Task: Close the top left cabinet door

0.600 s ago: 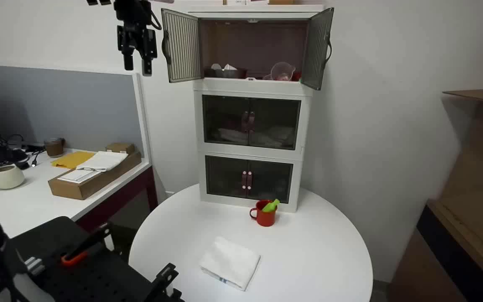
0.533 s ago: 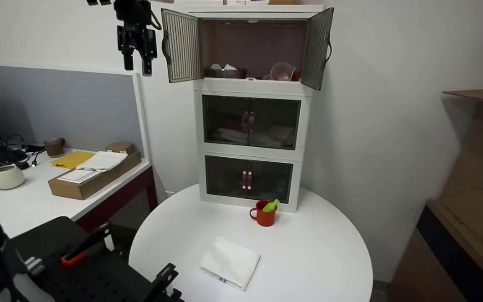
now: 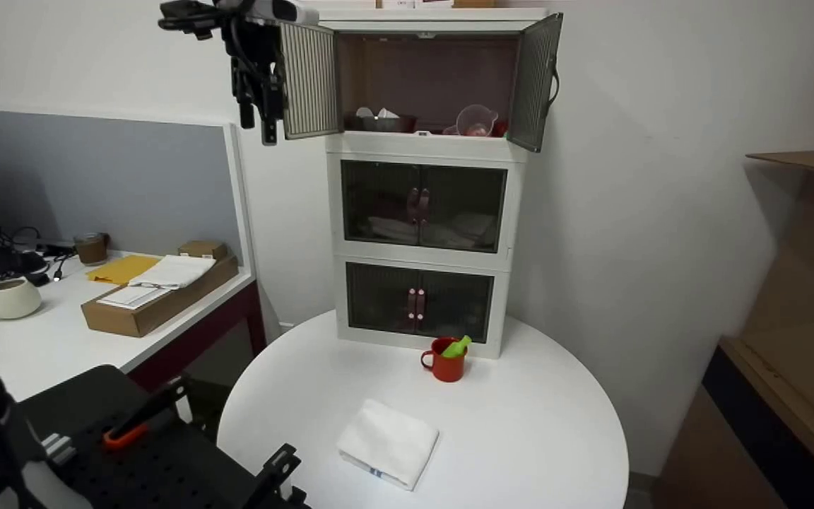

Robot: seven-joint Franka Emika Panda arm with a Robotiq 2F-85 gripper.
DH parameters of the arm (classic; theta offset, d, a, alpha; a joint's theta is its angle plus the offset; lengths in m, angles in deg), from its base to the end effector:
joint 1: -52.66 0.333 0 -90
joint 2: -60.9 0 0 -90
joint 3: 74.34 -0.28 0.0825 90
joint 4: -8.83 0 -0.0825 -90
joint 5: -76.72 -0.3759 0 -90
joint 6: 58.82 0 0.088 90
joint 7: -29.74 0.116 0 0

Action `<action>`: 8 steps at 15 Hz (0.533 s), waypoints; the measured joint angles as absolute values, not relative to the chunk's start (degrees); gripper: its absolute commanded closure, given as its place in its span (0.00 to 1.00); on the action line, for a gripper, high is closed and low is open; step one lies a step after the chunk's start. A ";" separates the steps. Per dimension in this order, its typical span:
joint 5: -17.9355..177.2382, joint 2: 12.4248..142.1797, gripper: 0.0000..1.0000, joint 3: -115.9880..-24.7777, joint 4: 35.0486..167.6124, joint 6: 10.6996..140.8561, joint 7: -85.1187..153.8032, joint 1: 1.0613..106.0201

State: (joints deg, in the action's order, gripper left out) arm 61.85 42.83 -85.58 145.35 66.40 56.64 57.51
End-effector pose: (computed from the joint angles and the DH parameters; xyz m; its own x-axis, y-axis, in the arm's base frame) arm 0.4423 0.1397 0.4113 0.9445 -0.3281 0.0177 -0.3185 -0.9276 -0.1952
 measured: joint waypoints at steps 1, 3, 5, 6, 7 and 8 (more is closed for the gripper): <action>60.74 44.10 0.00 -84.92 145.96 69.08 57.30 57.07; 58.37 47.21 0.00 -83.50 147.19 75.57 57.98 56.14; 56.08 50.90 0.00 -82.15 148.23 83.50 58.08 55.35; 55.09 53.00 0.00 -81.58 148.57 87.79 58.20 55.03; 54.21 55.24 0.00 -81.06 148.83 92.17 58.58 54.78; 53.64 57.62 0.00 -80.62 148.99 96.36 59.43 54.56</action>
State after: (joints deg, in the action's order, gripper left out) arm 53.64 57.62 -80.62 148.99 96.36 59.43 54.56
